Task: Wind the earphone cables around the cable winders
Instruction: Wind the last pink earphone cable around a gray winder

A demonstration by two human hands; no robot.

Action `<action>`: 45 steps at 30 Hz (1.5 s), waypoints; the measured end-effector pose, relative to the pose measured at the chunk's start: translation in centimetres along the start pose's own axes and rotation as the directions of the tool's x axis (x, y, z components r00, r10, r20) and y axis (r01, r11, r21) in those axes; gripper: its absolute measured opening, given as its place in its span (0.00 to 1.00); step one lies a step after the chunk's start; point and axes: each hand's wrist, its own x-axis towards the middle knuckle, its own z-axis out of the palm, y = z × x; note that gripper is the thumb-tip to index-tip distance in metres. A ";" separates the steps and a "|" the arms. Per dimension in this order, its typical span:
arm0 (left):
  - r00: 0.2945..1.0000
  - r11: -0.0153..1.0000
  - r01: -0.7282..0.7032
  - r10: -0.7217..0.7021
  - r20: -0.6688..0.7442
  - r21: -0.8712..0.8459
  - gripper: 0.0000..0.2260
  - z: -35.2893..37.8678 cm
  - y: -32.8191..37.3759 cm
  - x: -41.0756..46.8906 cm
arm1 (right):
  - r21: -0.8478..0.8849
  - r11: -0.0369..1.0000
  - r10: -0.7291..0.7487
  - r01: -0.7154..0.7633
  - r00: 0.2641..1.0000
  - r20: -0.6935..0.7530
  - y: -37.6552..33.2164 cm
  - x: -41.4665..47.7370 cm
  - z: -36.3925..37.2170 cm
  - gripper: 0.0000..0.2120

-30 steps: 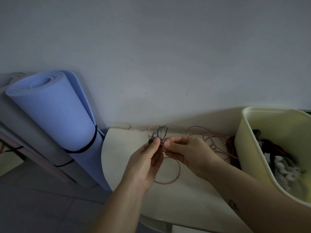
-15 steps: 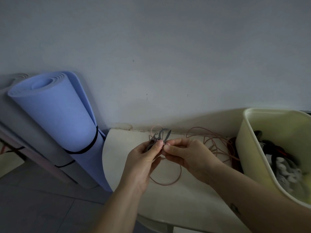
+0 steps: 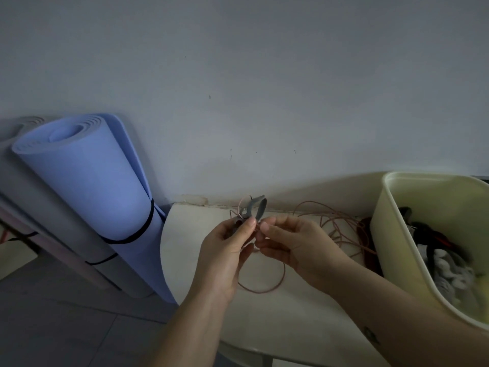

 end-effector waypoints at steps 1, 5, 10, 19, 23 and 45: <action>1.000 1.000 -0.008 0.008 0.006 0.000 0.02 0.0 -0.1 0.0 | 0.006 1.000 -0.006 0.006 1.000 -0.008 0.1 0.1 0.0 0.02; 0.998 0.998 0.039 -0.037 0.044 -0.051 0.06 -0.3 -0.1 0.1 | -0.072 0.994 -0.080 0.077 0.996 -0.035 -0.1 0.2 0.2 0.03; 0.999 1.000 -0.002 0.000 0.052 0.031 0.07 -0.8 0.1 0.3 | -0.171 0.972 -0.173 0.161 0.983 -0.054 -0.4 0.3 0.1 0.03; 0.991 0.961 -0.131 0.120 0.062 0.243 0.07 -0.9 -0.2 0.0 | -0.047 0.996 -0.076 0.074 0.996 -0.051 0.0 0.5 0.0 0.03; 0.984 0.944 -0.180 0.171 0.054 0.278 0.05 -0.8 -0.1 -0.1 | -0.024 0.998 -0.056 0.055 0.998 -0.039 0.1 0.4 0.1 0.02; 0.992 0.990 -0.113 0.118 -0.051 0.090 0.06 0.1 0.3 -0.1 | -0.007 0.997 -0.077 0.077 0.996 -0.033 0.1 0.1 0.5 0.09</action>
